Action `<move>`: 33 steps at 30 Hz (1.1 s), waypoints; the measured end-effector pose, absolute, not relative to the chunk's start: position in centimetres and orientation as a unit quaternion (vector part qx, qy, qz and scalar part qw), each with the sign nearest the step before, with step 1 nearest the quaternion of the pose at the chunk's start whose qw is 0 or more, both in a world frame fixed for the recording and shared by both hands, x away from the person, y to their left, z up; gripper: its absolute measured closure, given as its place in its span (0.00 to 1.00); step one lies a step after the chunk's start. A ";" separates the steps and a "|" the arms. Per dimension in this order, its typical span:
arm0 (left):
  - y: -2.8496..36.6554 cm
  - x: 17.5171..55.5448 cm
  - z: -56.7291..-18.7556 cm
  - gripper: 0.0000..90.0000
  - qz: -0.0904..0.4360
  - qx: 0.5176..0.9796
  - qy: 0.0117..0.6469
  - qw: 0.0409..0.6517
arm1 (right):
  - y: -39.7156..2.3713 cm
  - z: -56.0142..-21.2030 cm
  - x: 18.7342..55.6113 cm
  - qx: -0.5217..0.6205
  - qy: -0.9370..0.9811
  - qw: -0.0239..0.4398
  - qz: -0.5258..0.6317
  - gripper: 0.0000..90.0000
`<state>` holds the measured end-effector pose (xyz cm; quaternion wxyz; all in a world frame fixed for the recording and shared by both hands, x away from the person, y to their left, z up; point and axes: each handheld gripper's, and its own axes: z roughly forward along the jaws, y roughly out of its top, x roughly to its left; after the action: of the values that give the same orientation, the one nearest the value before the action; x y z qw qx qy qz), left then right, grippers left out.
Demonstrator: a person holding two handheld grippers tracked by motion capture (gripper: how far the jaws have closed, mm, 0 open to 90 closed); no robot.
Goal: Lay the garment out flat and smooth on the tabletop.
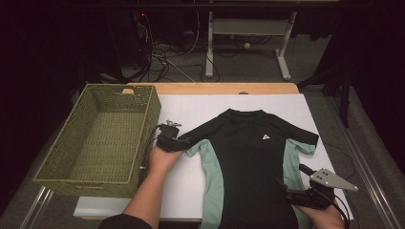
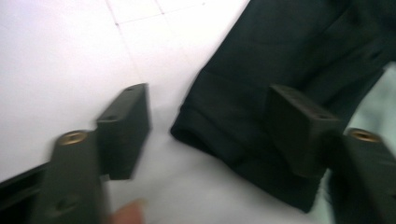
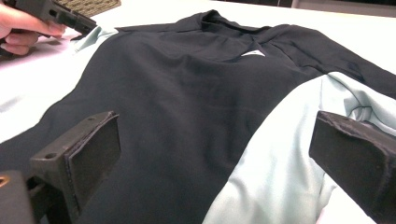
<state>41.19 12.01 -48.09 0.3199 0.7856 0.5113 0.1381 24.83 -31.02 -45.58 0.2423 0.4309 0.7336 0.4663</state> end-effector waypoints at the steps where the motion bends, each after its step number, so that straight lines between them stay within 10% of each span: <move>1: 12.0 41.1 -48.1 0.41 0.139 0.787 0.508 0.320 | -31.0 -45.6 24.8 0.430 0.734 0.242 0.466 0.03; 9: 12.1 40.6 -48.0 0.88 0.120 0.787 0.502 0.337 | -30.9 -45.7 24.7 0.430 0.735 0.243 0.464 0.03; 33: 10.6 39.2 -43.2 0.90 0.130 0.773 0.467 0.410 | -31.2 -45.5 24.3 0.433 0.731 0.246 0.466 0.04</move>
<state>39.24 10.64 -43.16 0.4104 0.7725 0.4668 0.1299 24.33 -31.21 -45.49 0.2463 0.4332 0.7311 0.4661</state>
